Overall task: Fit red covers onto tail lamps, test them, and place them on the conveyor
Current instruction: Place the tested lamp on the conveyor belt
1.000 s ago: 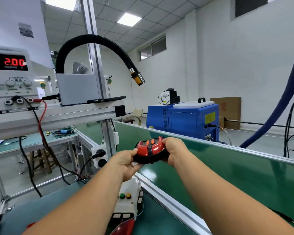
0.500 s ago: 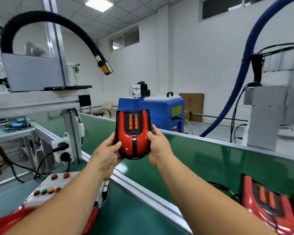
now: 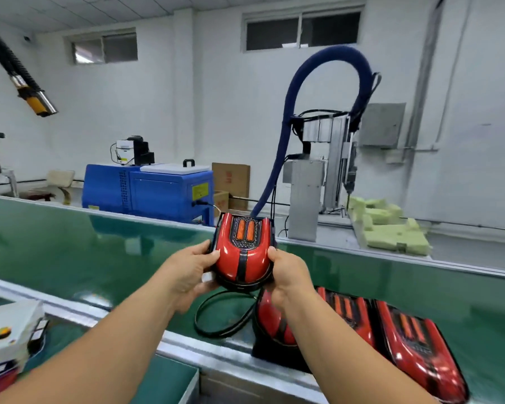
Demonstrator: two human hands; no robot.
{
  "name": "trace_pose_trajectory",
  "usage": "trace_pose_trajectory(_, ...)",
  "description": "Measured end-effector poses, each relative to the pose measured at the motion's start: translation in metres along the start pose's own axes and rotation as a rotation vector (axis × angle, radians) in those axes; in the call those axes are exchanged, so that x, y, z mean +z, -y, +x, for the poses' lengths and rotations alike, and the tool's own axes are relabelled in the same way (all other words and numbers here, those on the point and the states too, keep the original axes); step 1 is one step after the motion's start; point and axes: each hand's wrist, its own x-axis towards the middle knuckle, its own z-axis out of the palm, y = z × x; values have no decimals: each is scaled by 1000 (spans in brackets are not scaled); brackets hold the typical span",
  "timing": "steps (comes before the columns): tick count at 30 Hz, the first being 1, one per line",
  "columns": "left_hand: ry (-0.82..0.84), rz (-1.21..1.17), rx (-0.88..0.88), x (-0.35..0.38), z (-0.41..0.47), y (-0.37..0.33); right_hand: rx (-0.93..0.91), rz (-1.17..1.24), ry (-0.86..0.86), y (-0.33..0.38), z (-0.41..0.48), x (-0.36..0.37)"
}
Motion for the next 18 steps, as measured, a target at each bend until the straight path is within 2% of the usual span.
trace_pose_trajectory(4,78,46,-73,42,-4,24,61,-50,-97,7,-13,-49)
trace_pose_trajectory(9,67,84,-151,66,-4,47,128,5,-164,0,-14,-84)
trace_pose_trajectory(14,15,157,-189,68,0,53,174,-55,-128,-7,-11,-97)
trace_pose_trajectory(18,0,174,-212,69,6,52,165,-241,-67,4,-6,-102)
